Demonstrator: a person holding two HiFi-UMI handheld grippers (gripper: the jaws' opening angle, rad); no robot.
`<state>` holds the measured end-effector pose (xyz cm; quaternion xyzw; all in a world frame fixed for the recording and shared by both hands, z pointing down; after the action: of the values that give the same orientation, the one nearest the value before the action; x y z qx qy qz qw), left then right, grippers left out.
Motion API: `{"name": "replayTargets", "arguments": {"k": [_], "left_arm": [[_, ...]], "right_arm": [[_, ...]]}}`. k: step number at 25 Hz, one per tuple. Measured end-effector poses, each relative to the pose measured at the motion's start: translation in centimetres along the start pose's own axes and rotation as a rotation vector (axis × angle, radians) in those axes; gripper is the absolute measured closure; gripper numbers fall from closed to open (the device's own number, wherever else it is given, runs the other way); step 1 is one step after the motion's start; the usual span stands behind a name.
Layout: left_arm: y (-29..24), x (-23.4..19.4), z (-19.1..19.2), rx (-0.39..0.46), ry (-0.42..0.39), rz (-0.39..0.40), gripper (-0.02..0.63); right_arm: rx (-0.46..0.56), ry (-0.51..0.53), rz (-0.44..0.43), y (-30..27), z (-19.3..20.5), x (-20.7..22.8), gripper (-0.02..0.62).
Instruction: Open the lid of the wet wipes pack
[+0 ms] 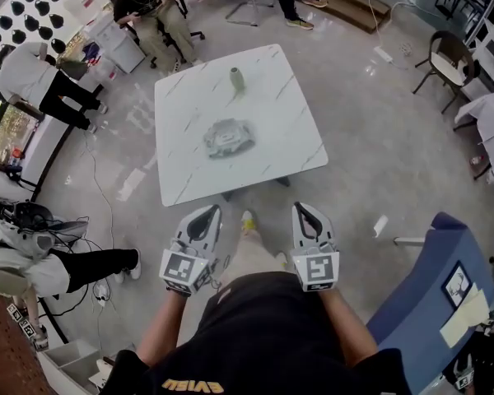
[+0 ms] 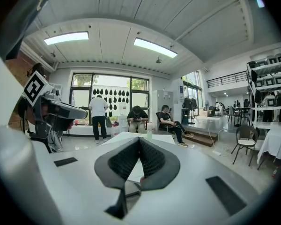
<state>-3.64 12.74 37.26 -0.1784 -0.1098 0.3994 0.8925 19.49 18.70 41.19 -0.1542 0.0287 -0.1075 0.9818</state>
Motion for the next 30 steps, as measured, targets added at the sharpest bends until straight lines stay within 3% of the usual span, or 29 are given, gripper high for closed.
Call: {"name": "replayTargets", "arguments": {"k": [30], "left_arm": [[1.5, 0.2, 1.1, -0.006, 0.03, 0.021, 0.589]], "right_arm": [[-0.01, 0.103, -0.028, 0.9, -0.1, -2.0, 0.594]]}}
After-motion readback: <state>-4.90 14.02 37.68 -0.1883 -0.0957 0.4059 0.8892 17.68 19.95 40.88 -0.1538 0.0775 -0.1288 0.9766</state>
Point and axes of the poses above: the fingertips, and each gripper's own axes: y backward along the fingers, x to its right, z out of its underside, the point moved 7 cm from there along y, backward along the fingers, and after that the axes turned 9 degrees about -x, right-handed, at the moved point
